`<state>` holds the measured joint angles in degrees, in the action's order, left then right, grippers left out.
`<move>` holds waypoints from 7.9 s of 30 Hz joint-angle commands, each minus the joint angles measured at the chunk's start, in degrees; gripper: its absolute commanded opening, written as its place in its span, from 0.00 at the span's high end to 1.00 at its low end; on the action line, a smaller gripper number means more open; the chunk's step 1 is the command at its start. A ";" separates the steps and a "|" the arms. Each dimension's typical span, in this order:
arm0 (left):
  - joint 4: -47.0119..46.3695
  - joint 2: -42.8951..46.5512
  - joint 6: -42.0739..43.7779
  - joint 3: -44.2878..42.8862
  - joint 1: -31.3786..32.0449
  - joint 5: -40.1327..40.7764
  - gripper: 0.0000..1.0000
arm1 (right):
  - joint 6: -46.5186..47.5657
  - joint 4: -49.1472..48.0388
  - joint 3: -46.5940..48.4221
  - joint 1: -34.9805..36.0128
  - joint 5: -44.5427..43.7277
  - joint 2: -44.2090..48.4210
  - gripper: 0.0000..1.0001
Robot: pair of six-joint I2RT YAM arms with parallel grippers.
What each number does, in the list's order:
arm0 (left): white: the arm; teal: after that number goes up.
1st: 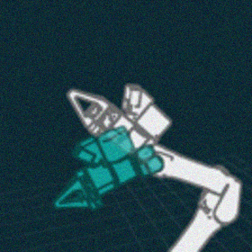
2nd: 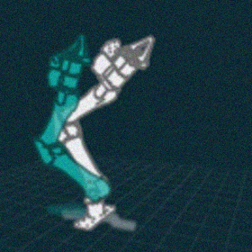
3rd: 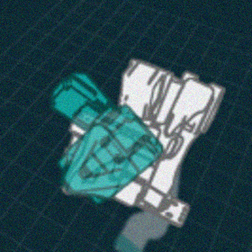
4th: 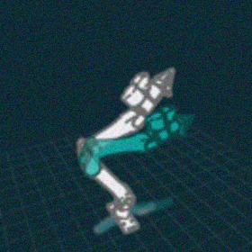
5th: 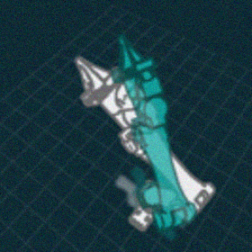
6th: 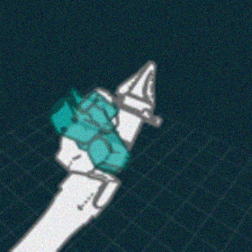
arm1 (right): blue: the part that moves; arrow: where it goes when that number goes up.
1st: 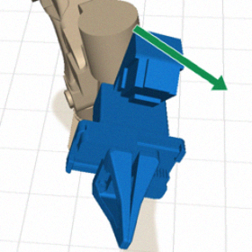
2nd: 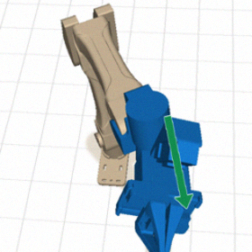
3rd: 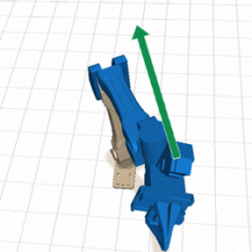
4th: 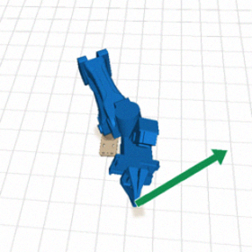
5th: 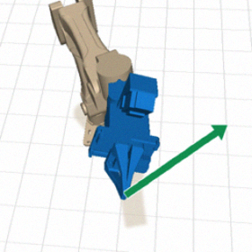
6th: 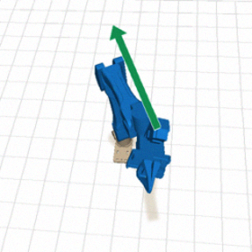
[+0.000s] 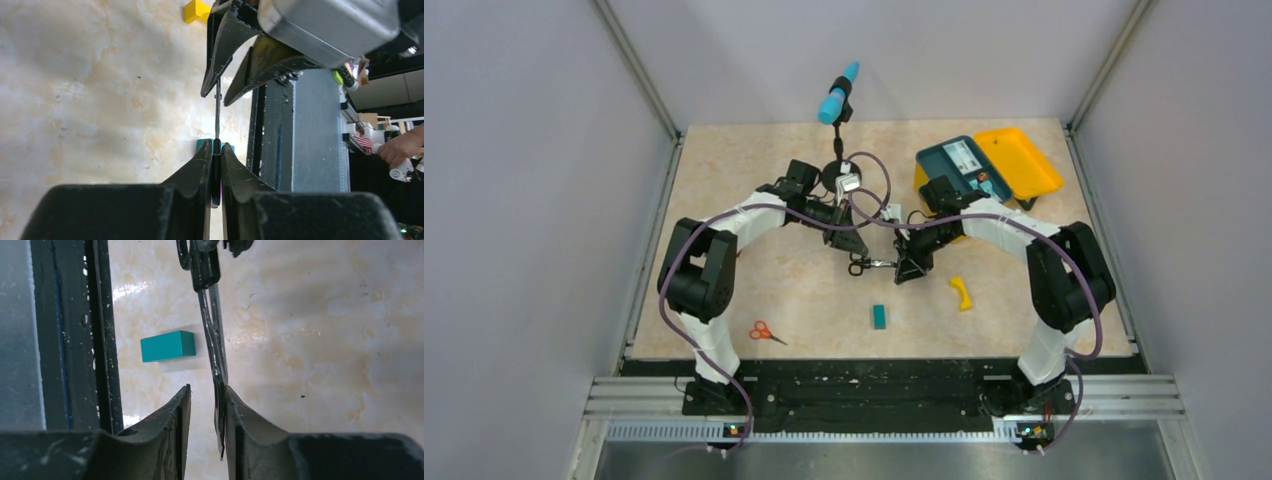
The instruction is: Organize the medicine kit
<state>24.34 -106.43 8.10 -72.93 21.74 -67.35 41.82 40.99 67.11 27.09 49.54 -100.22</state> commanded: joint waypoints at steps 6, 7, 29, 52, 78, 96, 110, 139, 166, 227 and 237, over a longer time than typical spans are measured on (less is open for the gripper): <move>-0.55 3.20 -1.66 0.75 -0.39 3.30 0.66 | -3.84 1.11 2.00 -1.34 3.91 3.16 1.00; -0.63 3.79 -2.18 0.84 -0.69 4.01 0.59 | -4.29 1.38 1.72 -2.09 3.25 4.21 1.00; 18.74 21.45 10.36 5.18 -6.01 15.66 0.43 | -39.45 -10.53 13.70 -21.12 -24.48 13.80 1.00; 20.26 25.62 12.24 9.73 -7.02 20.33 0.43 | -40.61 -6.42 17.09 -21.12 -21.46 -0.78 0.73; 44.57 33.68 32.37 14.69 -26.48 39.45 0.45 | -19.62 -13.87 7.19 2.54 -16.60 13.17 0.51; 30.48 50.81 67.74 41.59 -9.81 43.31 0.61 | -19.17 -15.44 3.29 3.90 -23.26 15.23 0.51; 15.17 45.48 74.11 48.70 -4.95 50.09 0.79 | -16.95 -14.98 3.24 3.87 -26.60 16.33 0.50; -1.63 31.79 10.81 22.64 5.58 43.42 0.52 | -12.82 -14.85 -2.08 -0.84 -21.11 16.02 0.53; -7.66 21.80 -31.05 26.52 -25.00 35.27 0.49 | -13.38 -30.02 13.13 22.18 -21.20 -14.76 0.57; -8.10 19.38 -33.22 29.57 -22.49 30.59 0.46 | -7.86 -28.06 -2.25 24.38 -24.13 -9.05 0.78; -2.82 25.04 -34.87 24.87 -29.33 30.28 0.47 | -0.47 -17.46 9.63 24.90 -17.55 -15.54 0.62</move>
<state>18.15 -84.55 -26.89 -45.28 -4.47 -37.01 38.20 16.69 72.66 51.31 28.23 -113.30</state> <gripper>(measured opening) 0.534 0.363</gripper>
